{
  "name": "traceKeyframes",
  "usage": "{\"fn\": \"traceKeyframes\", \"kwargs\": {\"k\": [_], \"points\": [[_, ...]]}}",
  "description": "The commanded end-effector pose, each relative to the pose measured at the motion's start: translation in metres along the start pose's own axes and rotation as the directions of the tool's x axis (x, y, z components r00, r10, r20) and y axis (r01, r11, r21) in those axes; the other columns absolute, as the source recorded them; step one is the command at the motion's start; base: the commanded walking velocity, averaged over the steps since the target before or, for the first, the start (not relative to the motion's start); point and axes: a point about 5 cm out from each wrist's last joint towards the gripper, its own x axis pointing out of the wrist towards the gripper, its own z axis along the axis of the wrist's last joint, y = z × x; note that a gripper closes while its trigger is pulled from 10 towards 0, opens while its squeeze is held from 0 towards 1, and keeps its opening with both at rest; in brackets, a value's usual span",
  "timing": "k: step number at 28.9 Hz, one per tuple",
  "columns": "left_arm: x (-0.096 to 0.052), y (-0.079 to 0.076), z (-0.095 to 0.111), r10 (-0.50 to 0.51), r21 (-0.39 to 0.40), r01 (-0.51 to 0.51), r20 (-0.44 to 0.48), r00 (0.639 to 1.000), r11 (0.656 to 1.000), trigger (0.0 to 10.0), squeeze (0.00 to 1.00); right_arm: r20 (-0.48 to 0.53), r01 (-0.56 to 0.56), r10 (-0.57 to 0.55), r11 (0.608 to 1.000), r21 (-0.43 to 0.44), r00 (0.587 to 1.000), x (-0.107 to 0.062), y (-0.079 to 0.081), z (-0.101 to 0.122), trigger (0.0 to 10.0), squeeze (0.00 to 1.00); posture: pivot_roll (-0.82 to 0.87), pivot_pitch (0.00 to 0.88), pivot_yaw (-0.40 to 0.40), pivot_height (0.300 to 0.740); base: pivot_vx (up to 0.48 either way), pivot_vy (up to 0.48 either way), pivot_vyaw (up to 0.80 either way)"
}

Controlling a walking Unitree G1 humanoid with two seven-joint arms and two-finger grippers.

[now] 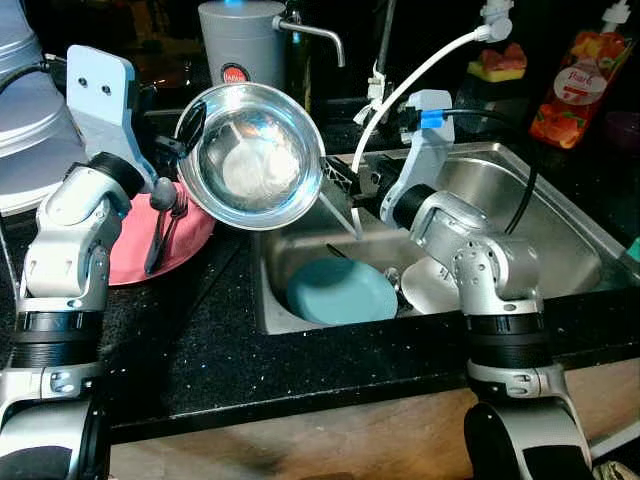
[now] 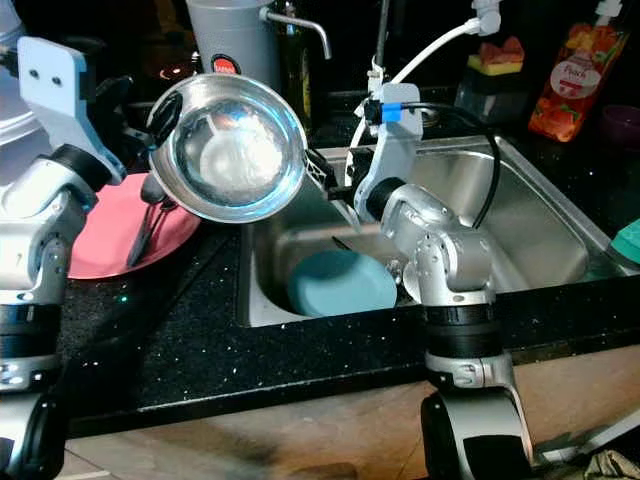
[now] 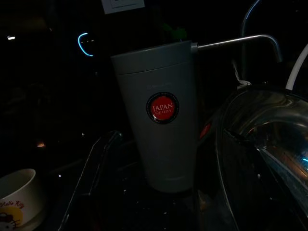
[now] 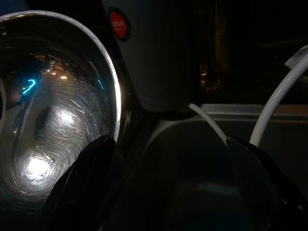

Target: Kitchen organization

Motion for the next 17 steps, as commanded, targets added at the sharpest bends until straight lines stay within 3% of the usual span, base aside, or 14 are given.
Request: {"fn": "traceKeyframes", "kwargs": {"k": [1, 17], "points": [[0.000, 0.009, 0.014, 0.032, -0.012, -0.032, 0.079, 0.996, 0.999, 0.0, 0.00, -0.042, 0.085, -0.084, 0.996, 0.021, 0.996, -0.003, -0.017, -0.007, 10.0, 0.00, 0.01, 0.000, 0.005, 0.740, 0.000, 0.000, 0.00], [0.000, 0.015, 0.016, 0.047, -0.003, -0.047, 0.083, 0.995, 0.999, 0.0, 0.00, -0.028, 0.135, -0.135, 0.991, 0.014, 0.991, -0.009, -0.037, 0.002, 10.0, 0.00, 0.02, 0.000, 0.008, 0.740, 0.000, 0.000, 0.00]]}}
